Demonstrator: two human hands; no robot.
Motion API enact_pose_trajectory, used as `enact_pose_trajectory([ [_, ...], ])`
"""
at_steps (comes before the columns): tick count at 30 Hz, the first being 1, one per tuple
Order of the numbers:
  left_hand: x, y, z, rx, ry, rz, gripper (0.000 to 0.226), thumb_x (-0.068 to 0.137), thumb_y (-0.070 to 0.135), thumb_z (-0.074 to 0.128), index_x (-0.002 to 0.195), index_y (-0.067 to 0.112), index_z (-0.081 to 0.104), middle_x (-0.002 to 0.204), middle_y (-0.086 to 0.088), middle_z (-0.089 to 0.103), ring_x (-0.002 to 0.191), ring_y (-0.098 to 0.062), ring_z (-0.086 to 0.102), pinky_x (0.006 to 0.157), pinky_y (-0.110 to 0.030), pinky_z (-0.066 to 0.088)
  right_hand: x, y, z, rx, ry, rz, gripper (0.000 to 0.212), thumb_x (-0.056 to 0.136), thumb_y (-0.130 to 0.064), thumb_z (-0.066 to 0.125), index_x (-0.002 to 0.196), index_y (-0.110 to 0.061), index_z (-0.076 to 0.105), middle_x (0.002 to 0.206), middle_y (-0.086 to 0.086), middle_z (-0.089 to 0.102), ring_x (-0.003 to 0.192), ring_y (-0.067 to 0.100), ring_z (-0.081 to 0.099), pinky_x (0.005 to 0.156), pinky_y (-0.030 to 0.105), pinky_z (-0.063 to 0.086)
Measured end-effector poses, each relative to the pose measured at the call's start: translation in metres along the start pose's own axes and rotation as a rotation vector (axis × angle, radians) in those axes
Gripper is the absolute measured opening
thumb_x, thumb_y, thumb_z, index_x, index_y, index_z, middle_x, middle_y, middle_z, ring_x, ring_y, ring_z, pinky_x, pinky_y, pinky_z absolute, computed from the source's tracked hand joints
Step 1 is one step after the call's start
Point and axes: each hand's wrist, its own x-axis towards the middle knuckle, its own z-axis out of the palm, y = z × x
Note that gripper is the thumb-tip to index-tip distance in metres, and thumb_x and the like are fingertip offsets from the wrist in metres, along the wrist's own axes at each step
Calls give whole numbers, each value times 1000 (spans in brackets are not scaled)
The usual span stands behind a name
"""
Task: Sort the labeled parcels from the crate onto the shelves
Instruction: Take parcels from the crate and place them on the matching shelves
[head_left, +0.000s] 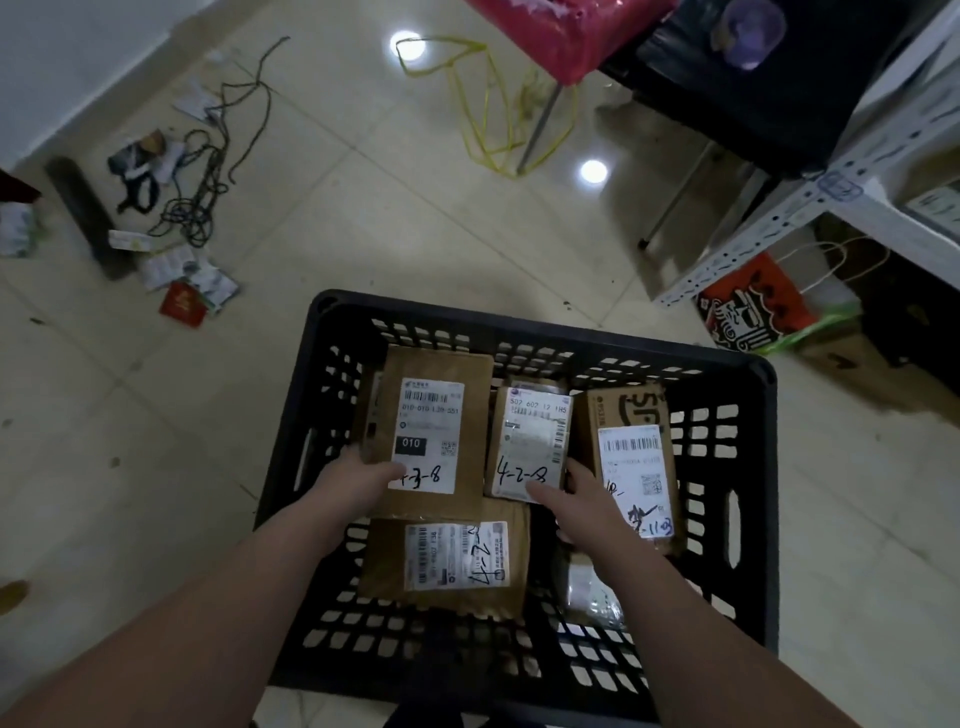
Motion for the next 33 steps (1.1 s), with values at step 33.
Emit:
enact_pose_trajectory([
  [33, -17, -27, 4, -213, 26, 36, 75, 78, 18, 76, 135, 28, 28, 125, -11, 52, 98, -30, 62, 69, -39, 54, 24, 30, -11, 148, 0, -26, 55, 67, -34, 87, 106, -21, 51, 124, 9, 51, 102, 22, 58, 64, 24, 43],
])
